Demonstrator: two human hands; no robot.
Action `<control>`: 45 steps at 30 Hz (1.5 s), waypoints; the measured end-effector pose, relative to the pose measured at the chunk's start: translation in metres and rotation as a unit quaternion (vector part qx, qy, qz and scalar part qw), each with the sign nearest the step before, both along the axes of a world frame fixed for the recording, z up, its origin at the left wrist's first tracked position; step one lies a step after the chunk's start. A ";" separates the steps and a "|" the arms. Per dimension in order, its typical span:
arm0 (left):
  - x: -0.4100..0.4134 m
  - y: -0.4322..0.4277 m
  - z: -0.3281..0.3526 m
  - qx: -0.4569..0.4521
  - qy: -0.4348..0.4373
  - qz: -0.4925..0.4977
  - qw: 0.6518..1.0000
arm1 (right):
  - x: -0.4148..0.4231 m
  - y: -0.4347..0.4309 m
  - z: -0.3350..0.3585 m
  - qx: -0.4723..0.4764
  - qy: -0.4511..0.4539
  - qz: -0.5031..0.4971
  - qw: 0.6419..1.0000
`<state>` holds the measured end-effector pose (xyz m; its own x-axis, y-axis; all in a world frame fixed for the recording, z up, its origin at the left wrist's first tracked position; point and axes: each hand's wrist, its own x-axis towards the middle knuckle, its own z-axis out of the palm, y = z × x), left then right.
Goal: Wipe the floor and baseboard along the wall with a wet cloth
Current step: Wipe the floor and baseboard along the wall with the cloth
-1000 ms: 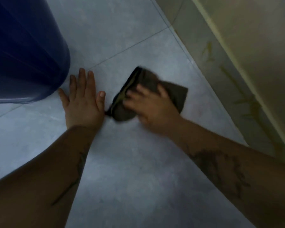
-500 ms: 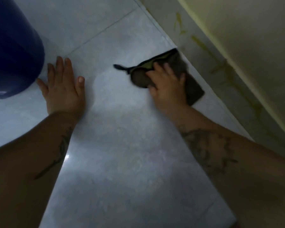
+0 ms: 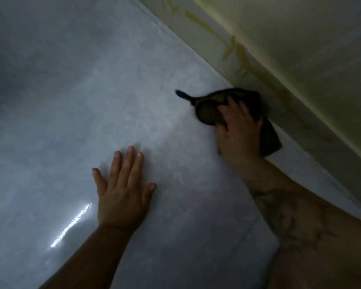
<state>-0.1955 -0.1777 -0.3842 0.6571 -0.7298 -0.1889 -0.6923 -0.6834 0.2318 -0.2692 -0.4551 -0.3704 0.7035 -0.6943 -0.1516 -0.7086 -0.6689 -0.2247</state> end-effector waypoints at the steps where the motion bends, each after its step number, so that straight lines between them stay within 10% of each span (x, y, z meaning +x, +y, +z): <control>1: 0.000 -0.001 0.001 0.002 0.004 0.003 1.000 | 0.016 0.015 -0.002 -0.004 -0.002 0.021 1.000; 8: -0.003 -0.001 -0.002 0.003 0.001 0.017 1.000 | -0.104 0.094 -0.007 0.049 -0.028 0.388 0.920; 11: -0.004 -0.003 0.001 0.014 0.011 0.005 1.000 | -0.160 0.052 -0.006 0.040 -0.001 0.358 0.933; 14: -0.004 -0.003 0.001 0.021 0.009 0.001 1.000 | -0.137 0.009 -0.002 0.034 0.037 0.113 0.992; 18: -0.005 -0.002 0.001 0.022 0.011 0.005 1.000 | -0.053 0.027 0.000 0.003 -0.006 -0.156 0.988; 26: -0.006 -0.001 0.003 0.017 0.013 0.004 1.000 | -0.161 0.193 0.006 0.084 0.017 0.209 0.974; 31: -0.005 -0.003 0.003 0.023 0.019 0.004 1.000 | -0.197 0.135 0.002 0.035 0.055 -0.033 0.997; 36: -0.003 -0.001 0.002 0.015 0.021 0.005 1.000 | -0.078 0.035 0.005 0.005 -0.002 -0.419 0.908; 42: -0.005 0.001 0.004 0.001 0.016 0.013 1.000 | -0.067 0.140 0.000 0.022 -0.011 0.106 0.994; 45: -0.006 0.001 0.004 -0.001 0.012 0.013 1.000 | -0.144 0.175 0.003 0.062 0.032 0.137 0.988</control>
<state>-0.2011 -0.1768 -0.3807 0.6717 -0.7122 -0.2038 -0.6677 -0.7012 0.2501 -0.4129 -0.2803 -0.3669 0.8486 -0.4524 -0.2743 -0.5203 -0.8076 -0.2777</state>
